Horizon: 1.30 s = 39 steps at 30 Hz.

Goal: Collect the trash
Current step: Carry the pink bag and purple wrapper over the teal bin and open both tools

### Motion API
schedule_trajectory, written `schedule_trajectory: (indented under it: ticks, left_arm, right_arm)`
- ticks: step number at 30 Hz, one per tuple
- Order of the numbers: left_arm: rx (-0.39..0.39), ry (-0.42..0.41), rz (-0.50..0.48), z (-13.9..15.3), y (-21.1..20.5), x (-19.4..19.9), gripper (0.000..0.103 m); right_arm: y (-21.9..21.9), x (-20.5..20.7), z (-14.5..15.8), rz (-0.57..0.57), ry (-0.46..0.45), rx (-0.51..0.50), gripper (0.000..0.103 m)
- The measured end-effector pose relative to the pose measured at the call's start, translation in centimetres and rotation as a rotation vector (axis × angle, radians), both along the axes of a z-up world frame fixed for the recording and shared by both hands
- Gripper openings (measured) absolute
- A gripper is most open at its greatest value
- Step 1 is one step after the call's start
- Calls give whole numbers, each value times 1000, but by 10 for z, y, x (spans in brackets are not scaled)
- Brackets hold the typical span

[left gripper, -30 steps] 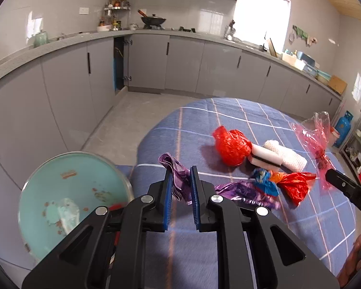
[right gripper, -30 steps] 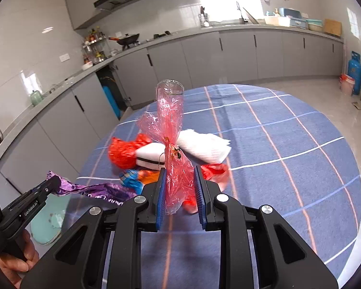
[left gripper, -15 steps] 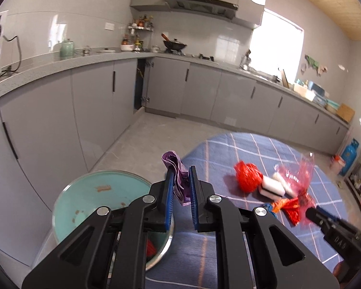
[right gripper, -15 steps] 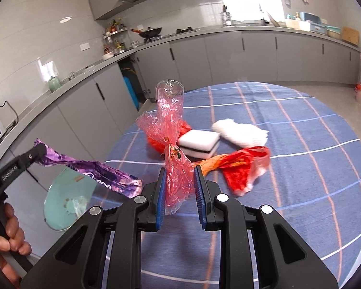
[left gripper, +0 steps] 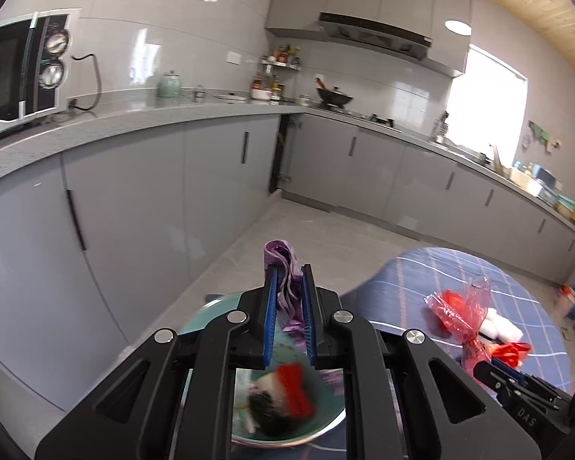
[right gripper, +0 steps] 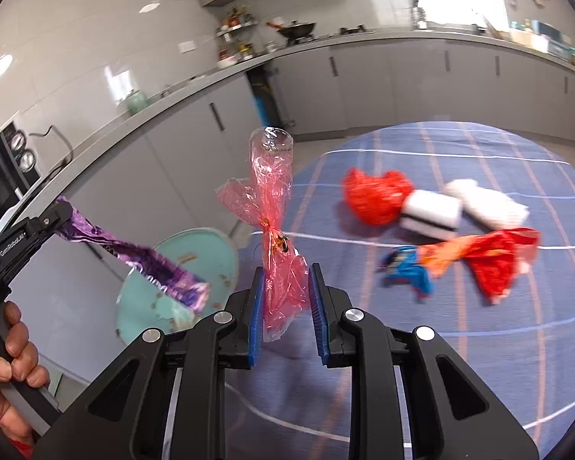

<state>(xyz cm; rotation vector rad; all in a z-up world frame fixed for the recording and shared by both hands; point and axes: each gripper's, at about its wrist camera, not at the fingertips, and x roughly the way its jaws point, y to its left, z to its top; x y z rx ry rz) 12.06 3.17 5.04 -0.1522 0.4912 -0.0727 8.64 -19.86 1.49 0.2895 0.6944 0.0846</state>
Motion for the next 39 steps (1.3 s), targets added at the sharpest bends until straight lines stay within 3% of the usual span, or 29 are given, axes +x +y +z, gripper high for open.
schedule_trajectory:
  ticks: [7,19,39]
  left_arm:
    - [15,28,63,-10,27,0,12]
    - [-23,57,82,-25,53,6,12]
    - [-6,148,39,-60,45,36,13]
  right_arm:
    - [41,18,-2,87,14,22,23]
    - [94,46,-19,168,71,70,23]
    - [119,83,-50,164,139,78,23]
